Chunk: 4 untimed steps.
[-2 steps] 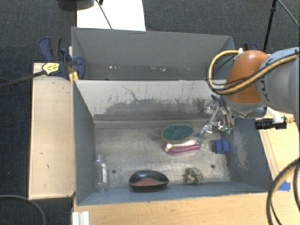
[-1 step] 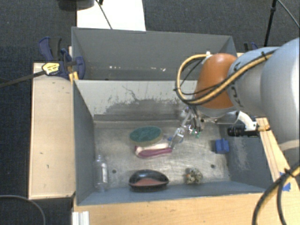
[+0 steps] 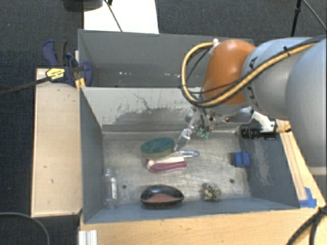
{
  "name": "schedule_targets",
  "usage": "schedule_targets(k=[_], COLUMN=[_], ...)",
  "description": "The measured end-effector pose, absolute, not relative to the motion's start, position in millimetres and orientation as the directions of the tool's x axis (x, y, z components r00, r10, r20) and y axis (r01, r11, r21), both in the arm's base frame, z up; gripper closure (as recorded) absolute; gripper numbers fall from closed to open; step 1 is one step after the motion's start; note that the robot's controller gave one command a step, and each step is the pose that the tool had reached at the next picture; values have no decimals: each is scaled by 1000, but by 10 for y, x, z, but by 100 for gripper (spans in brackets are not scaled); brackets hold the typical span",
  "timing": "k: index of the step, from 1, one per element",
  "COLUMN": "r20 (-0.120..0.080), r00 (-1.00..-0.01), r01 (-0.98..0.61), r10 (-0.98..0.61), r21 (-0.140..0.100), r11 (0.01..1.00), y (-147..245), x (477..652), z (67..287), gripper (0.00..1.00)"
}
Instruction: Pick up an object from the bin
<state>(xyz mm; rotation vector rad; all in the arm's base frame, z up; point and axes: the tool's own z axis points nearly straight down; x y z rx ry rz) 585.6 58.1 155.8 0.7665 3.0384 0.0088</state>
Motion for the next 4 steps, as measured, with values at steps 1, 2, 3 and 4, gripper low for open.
schedule_targets(k=[1,2,3,4], r20=[-14,-7,-2,-15], r00=[-927,-884,-879,-904], r01=[374,468,477,426], r10=[375,468,477,427], r21=[9,9,15,13], r11=[927,884,879,904], y=[791,808,760,796], x=[5953,5908,5944,5929], z=[926,837,830,838], gripper=[0,0,0,0])
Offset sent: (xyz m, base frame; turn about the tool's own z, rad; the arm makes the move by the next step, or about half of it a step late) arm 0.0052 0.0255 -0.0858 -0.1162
